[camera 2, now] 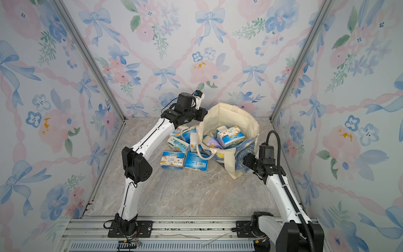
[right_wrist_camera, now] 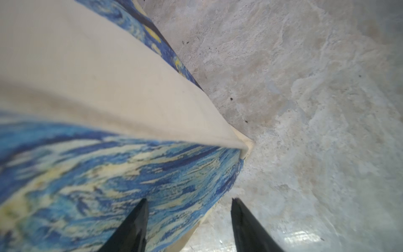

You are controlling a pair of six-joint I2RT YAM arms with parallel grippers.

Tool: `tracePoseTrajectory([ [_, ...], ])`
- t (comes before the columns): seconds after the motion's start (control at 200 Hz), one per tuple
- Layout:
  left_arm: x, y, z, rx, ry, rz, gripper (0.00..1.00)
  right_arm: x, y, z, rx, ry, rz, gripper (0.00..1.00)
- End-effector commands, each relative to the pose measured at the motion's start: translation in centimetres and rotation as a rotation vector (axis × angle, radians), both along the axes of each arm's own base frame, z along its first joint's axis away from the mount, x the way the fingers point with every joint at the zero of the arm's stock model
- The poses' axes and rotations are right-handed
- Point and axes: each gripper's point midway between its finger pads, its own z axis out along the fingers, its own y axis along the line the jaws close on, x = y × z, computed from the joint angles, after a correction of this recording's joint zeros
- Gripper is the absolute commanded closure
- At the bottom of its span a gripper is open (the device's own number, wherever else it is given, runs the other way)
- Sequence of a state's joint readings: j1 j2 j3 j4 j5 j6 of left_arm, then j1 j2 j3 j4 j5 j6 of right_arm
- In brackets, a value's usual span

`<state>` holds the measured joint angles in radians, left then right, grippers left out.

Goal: Put tissues into the canvas bag
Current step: Adjust the canvas bag at the center of the board.

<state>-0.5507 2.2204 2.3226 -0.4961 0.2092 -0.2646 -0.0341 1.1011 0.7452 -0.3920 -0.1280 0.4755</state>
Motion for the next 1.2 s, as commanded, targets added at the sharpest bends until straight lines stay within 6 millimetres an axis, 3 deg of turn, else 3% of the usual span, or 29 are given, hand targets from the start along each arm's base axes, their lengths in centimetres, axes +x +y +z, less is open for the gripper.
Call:
tracePoseTrajectory([
  [0.0,-0.2,2.1,1.7,0.022,-0.024,0.065,1.0,4.9,-0.3,3.8,-0.002,-0.173,0.003,0.39],
  [0.22,-0.3,3.2,1.8,0.032,-0.021,0.09,1.0,10.8,-1.0,4.8,-0.016,-0.234,0.005,0.39],
  [0.415,-0.7,5.3,2.8,0.049,-0.034,0.142,1.0,15.7,-0.1,4.5,0.044,-0.236,0.05,0.39],
  [0.7,-3.1,6.4,2.7,0.047,0.006,0.164,1.0,20.0,2.3,2.1,0.112,-0.173,0.141,0.38],
  [0.805,-2.9,7.0,2.2,0.066,0.008,0.195,1.0,19.9,2.4,2.4,0.094,-0.163,0.157,0.38],
  [0.965,-1.8,8.4,1.8,0.052,0.027,0.234,1.0,17.1,-0.4,5.2,-0.003,-0.202,0.108,0.34],
  [1.05,-1.4,9.1,2.0,0.035,0.035,0.247,1.0,14.6,-0.9,8.7,-0.076,-0.253,0.123,0.32],
  [1.195,-1.3,9.3,2.5,0.026,0.026,0.251,1.0,10.7,0.5,13.7,-0.192,-0.333,0.18,0.28],
])
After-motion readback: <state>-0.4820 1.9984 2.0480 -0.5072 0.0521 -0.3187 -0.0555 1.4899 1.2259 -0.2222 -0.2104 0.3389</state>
